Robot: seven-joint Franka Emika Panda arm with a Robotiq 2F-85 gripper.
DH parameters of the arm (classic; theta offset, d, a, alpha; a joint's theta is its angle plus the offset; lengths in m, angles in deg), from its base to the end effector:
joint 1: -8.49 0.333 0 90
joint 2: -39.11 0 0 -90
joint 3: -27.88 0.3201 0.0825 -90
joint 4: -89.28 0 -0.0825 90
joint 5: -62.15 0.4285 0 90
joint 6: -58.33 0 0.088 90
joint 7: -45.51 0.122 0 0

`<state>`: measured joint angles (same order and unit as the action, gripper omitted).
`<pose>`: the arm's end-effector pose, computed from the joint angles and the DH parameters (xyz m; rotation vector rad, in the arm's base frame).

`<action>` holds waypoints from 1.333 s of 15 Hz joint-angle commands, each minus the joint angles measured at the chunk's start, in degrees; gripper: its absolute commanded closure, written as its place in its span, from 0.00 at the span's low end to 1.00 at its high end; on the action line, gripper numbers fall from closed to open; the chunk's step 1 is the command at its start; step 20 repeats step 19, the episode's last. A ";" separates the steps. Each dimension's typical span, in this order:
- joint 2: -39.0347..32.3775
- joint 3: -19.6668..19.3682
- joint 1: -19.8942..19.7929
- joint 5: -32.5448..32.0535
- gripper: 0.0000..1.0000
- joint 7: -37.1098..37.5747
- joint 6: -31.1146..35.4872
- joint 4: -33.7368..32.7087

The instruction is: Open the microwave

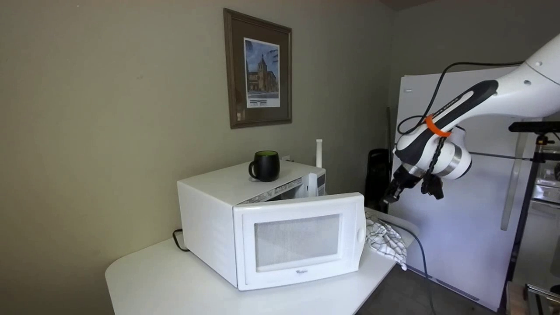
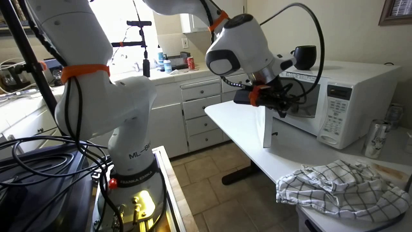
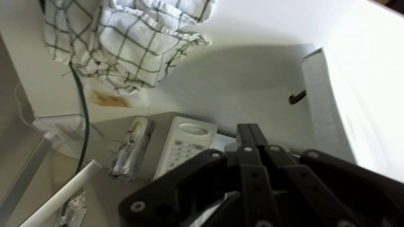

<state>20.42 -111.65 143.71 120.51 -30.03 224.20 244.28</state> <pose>0.4395 -0.0993 0.3062 2.8836 0.4810 0.7985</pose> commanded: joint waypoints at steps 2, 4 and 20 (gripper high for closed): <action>-5.21 -0.15 -1.24 -1.82 0.84 2.96 -2.73 -0.01; -7.33 0.00 -1.25 -1.89 0.74 3.71 -3.44 0.35; -7.50 0.02 -1.26 -1.91 0.74 3.91 -3.44 0.99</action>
